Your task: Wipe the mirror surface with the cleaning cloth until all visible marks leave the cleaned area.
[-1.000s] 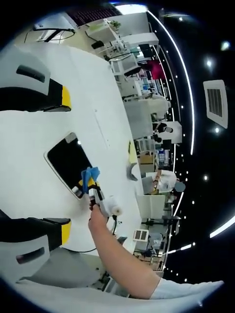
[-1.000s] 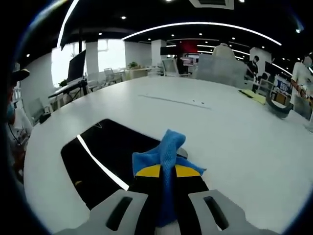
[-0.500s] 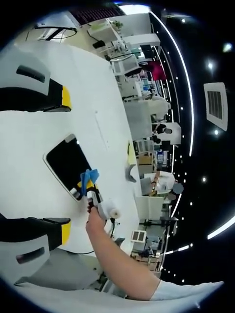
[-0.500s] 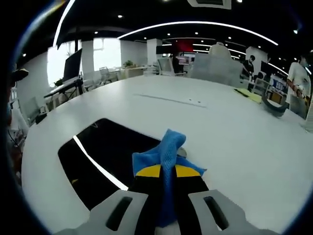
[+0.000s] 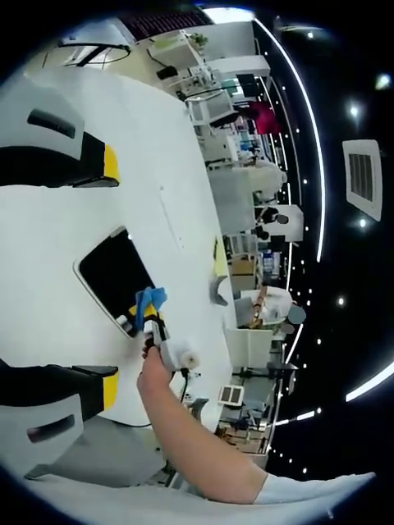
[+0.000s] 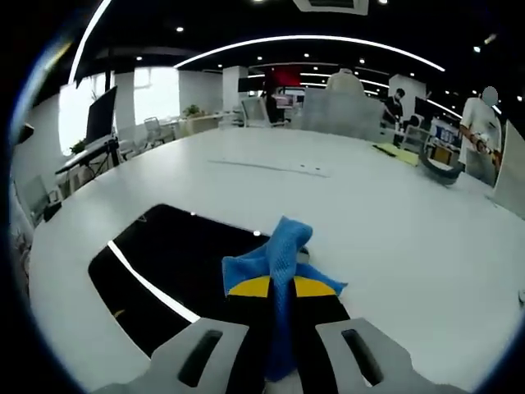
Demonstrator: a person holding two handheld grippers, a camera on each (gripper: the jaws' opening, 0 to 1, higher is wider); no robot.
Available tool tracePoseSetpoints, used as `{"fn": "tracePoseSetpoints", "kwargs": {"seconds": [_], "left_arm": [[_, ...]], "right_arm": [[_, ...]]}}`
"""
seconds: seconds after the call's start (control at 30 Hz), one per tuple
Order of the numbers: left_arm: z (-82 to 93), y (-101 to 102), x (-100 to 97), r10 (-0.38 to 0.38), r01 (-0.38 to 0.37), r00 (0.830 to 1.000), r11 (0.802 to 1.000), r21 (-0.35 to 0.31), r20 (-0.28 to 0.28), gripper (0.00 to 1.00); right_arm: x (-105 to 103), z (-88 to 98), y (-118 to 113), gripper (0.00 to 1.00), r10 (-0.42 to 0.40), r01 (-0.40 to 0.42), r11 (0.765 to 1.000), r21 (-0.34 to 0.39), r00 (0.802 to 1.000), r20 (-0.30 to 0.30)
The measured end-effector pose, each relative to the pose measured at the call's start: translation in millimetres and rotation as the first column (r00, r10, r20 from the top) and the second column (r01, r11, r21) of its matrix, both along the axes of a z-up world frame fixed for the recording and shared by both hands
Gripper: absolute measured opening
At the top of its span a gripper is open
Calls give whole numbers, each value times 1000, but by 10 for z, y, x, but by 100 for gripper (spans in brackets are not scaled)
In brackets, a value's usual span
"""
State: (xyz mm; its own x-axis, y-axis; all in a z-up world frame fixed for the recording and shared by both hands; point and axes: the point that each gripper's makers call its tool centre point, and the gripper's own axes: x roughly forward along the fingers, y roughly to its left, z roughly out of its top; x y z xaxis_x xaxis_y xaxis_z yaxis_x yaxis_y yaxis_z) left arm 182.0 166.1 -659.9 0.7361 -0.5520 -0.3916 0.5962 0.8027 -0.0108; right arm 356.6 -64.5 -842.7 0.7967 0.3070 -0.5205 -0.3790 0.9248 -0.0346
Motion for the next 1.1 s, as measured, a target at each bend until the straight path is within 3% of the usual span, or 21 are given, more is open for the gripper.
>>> {"fn": "tracePoseSetpoints", "kwargs": {"seconds": [0.23, 0.6, 0.83, 1.1], "left_arm": [[-16, -7, -49, -23, 22, 1000, 1000, -21, -4, 90], [-34, 45, -97, -28, 29, 1000, 999, -44, 11, 91], [-99, 243, -201, -12, 11, 1000, 999, -45, -10, 90], [-117, 264, -210, -22, 21, 1000, 999, -44, -9, 90]], "right_arm": [[-86, 1, 32, 3, -12, 12, 1000, 13, 1000, -8], [-188, -4, 262, 3, 69, -69, 998, 0, 996, -56], [-181, -5, 374, 3, 69, -69, 998, 12, 996, -55], [-183, -5, 409, 3, 64, -63, 998, 13, 996, -55]]}}
